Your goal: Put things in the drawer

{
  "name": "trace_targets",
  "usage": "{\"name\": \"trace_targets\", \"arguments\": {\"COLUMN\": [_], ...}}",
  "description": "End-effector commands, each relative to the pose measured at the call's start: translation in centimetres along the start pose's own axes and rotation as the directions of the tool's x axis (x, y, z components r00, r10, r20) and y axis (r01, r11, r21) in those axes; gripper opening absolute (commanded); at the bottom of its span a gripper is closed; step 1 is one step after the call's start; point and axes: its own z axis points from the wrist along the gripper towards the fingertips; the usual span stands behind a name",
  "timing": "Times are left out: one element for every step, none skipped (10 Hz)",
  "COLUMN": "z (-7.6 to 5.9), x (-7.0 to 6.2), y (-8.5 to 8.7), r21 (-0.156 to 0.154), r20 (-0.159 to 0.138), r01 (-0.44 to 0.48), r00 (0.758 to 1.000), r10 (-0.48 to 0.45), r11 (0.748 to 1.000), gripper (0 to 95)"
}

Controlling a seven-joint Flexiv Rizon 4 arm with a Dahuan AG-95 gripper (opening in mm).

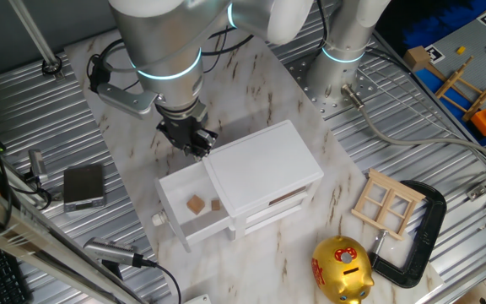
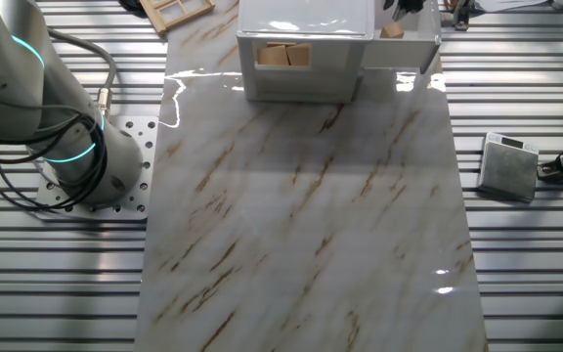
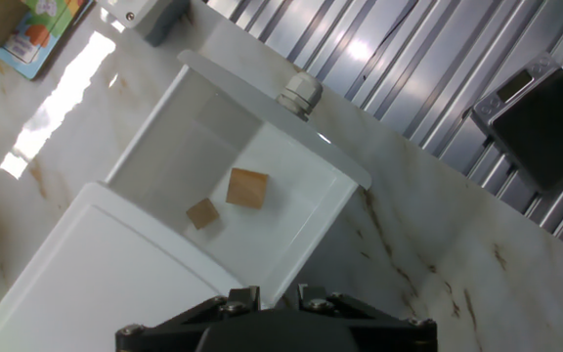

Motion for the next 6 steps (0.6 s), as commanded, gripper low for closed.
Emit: {"name": "trace_targets", "arguments": {"z": [0.0,0.0,0.0,-0.1,-0.2,-0.2], "x": [-0.1,-0.1,-0.2,-0.5,-1.3,-2.5], "y": [0.0,0.0,-0.1,-0.3,-1.0,-2.2], "r21": [0.0,0.002,0.003,0.004,0.004,0.001], "r20": [-0.002,0.0,0.0,-0.002,-0.007,-0.012], "r01": [0.0,0.01,0.008,0.005,0.014,0.028], "r00": [1.0,1.0,1.0,1.0,1.0,1.0], "r10": [0.0,-0.01,-0.008,-0.005,-0.014,-0.028], "r11": [1.0,1.0,1.0,1.0,1.0,1.0], "gripper": [19.0,0.0,0.0,0.0,0.0,0.0]}}
